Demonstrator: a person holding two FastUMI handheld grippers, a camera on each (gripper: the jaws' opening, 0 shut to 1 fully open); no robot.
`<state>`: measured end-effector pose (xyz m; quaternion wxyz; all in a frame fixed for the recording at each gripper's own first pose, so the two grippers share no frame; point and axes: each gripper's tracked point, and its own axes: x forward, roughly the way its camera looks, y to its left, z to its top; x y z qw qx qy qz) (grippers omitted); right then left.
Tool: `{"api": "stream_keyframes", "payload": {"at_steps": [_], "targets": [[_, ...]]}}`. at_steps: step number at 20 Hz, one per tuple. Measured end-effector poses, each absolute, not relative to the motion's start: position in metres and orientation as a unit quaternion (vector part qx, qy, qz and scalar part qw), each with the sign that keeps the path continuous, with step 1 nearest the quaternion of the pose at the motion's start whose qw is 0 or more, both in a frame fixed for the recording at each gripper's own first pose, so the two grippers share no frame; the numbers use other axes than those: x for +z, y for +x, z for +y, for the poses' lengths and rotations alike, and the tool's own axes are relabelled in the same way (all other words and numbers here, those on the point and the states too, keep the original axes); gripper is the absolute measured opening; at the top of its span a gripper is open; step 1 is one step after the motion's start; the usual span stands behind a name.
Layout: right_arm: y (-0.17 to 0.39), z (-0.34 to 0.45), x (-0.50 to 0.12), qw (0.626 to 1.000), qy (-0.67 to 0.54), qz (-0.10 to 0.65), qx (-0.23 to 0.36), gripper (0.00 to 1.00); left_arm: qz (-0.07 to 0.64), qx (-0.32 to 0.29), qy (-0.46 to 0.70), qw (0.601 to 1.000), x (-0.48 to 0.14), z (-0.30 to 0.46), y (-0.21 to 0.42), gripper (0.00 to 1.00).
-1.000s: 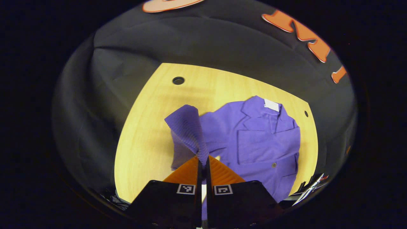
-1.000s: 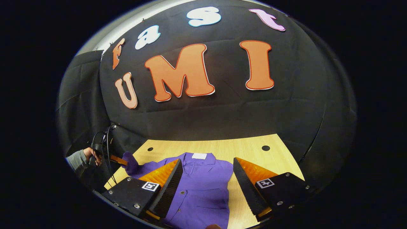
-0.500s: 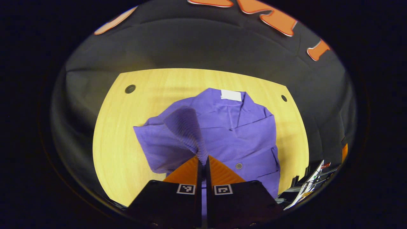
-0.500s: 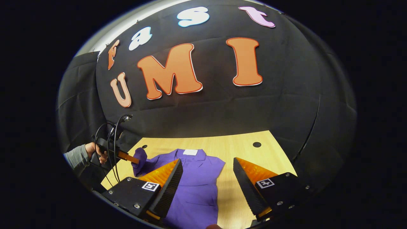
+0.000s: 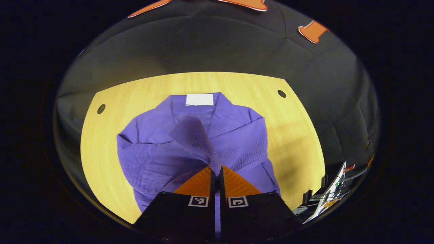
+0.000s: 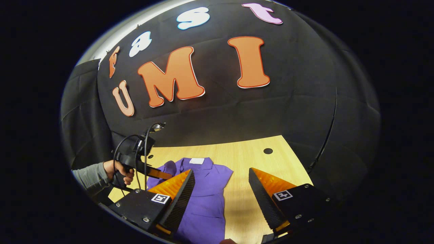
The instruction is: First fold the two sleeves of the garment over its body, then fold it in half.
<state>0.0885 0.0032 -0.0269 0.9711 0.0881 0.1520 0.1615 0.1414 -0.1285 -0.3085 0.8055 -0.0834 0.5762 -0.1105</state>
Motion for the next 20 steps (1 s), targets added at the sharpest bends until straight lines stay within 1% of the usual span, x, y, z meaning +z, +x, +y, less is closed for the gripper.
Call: {"api": "stream_keyframes", "payload": {"at_steps": [8,10,13,14,15,16,17,20], "targets": [[0.086,-0.017,-0.031,0.972,0.086,0.155,0.153,0.95,0.561,-0.13,-0.049,0.816,-0.322,-0.198,0.174,0.07],[0.087,-0.021,-0.032,0.972,0.089,0.157,0.15,0.94,0.555,-0.147,-0.047,0.817,-0.32,-0.215,0.179,0.08],[0.085,-0.022,-0.032,0.972,0.095,0.157,0.149,0.95,0.53,-0.189,-0.062,0.824,-0.3,-0.239,0.181,0.12],[0.085,-0.02,-0.033,0.972,0.096,0.158,0.148,0.95,0.519,-0.203,-0.077,0.827,-0.291,-0.245,0.18,0.28],[0.084,-0.019,-0.034,0.971,0.098,0.159,0.149,0.95,0.509,-0.212,-0.088,0.83,-0.281,-0.246,0.177,0.28],[0.083,-0.016,-0.034,0.971,0.1,0.159,0.151,0.95,0.504,-0.222,-0.096,0.829,-0.273,-0.246,0.173,0.27],[0.082,-0.013,-0.035,0.97,0.101,0.16,0.151,0.95,0.5,-0.229,-0.096,0.83,-0.266,-0.241,0.168,0.31],[0.082,0.002,-0.037,0.969,0.099,0.162,0.158,0.95,0.468,-0.224,-0.083,0.851,-0.251,-0.213,0.166,0.84]]}}
